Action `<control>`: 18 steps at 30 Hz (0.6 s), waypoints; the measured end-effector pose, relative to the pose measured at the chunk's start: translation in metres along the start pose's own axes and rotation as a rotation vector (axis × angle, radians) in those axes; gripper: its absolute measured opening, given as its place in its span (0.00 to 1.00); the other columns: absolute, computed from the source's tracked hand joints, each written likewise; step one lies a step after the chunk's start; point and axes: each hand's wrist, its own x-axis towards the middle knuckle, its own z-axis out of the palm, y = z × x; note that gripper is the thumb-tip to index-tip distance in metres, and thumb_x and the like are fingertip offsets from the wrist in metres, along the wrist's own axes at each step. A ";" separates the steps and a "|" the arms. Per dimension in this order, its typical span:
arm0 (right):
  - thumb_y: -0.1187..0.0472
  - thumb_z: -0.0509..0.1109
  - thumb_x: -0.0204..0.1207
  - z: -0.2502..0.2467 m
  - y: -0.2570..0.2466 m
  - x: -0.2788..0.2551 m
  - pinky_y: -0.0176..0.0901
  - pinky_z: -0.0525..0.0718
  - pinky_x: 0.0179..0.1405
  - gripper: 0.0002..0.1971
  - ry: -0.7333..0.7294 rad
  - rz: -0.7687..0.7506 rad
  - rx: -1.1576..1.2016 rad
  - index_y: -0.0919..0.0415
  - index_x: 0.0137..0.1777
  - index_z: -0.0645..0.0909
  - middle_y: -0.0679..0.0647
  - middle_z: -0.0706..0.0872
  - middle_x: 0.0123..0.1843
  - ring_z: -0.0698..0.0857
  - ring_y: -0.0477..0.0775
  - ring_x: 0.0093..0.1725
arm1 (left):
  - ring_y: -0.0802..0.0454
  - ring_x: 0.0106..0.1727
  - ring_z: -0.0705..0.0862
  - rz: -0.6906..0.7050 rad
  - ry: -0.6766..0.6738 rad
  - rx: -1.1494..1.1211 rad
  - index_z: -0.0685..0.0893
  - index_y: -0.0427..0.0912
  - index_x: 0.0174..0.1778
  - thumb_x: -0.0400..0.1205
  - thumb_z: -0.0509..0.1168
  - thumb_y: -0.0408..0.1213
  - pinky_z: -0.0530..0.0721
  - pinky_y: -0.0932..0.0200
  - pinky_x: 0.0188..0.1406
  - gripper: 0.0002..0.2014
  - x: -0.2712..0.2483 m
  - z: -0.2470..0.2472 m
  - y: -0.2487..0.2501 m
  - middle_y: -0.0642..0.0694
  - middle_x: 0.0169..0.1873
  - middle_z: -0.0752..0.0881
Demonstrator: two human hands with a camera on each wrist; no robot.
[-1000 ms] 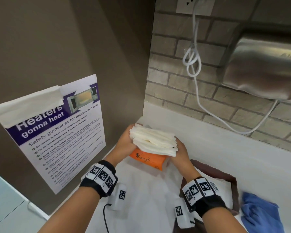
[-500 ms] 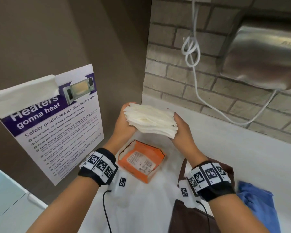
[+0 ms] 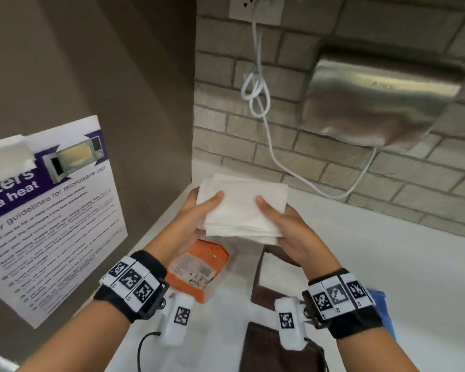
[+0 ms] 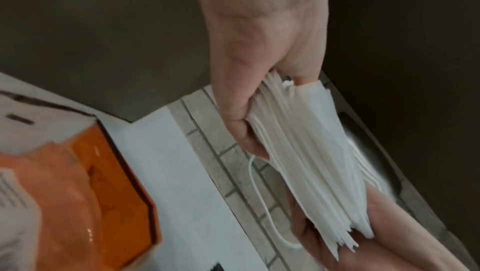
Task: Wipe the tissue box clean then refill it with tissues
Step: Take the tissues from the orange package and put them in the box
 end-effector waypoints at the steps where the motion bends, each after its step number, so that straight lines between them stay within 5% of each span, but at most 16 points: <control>1: 0.45 0.73 0.72 -0.005 0.000 -0.003 0.57 0.85 0.61 0.26 0.015 0.014 0.009 0.57 0.67 0.78 0.56 0.89 0.61 0.88 0.58 0.59 | 0.44 0.64 0.86 -0.010 0.009 0.001 0.69 0.51 0.76 0.78 0.71 0.50 0.87 0.42 0.58 0.31 0.000 0.009 -0.001 0.44 0.66 0.85; 7: 0.35 0.73 0.65 -0.053 0.008 -0.032 0.60 0.88 0.56 0.37 0.389 0.038 -0.029 0.59 0.67 0.75 0.57 0.88 0.59 0.89 0.60 0.54 | 0.46 0.54 0.84 -0.031 0.089 0.104 0.60 0.56 0.68 0.87 0.60 0.47 0.86 0.45 0.51 0.18 -0.005 0.078 -0.035 0.45 0.54 0.81; 10: 0.39 0.68 0.73 -0.074 0.014 -0.049 0.50 0.85 0.54 0.33 0.560 0.056 -0.131 0.62 0.69 0.70 0.53 0.83 0.59 0.85 0.56 0.53 | 0.49 0.45 0.82 0.025 0.102 0.294 0.59 0.51 0.63 0.88 0.56 0.43 0.80 0.50 0.49 0.13 -0.009 0.102 -0.059 0.44 0.45 0.81; 13: 0.45 0.63 0.80 -0.087 0.026 -0.066 0.46 0.77 0.53 0.30 0.682 0.103 -0.289 0.62 0.75 0.62 0.56 0.77 0.61 0.79 0.58 0.56 | 0.55 0.35 0.74 -0.032 0.063 0.481 0.60 0.46 0.60 0.89 0.53 0.44 0.73 0.58 0.35 0.10 -0.015 0.119 -0.080 0.48 0.35 0.73; 16: 0.49 0.61 0.82 -0.093 0.042 -0.069 0.50 0.75 0.60 0.29 0.705 0.162 -0.386 0.66 0.75 0.59 0.66 0.75 0.71 0.77 0.65 0.66 | 0.55 0.41 0.75 -0.155 0.011 0.531 0.63 0.44 0.60 0.88 0.55 0.47 0.81 0.52 0.50 0.12 -0.013 0.121 -0.094 0.48 0.43 0.74; 18: 0.52 0.58 0.84 -0.091 0.053 -0.065 0.50 0.74 0.61 0.28 0.683 0.217 -0.464 0.70 0.75 0.57 0.70 0.73 0.73 0.75 0.68 0.69 | 0.52 0.52 0.76 -0.196 -0.035 0.621 0.64 0.42 0.66 0.87 0.58 0.49 0.77 0.56 0.58 0.18 -0.013 0.119 -0.098 0.47 0.53 0.75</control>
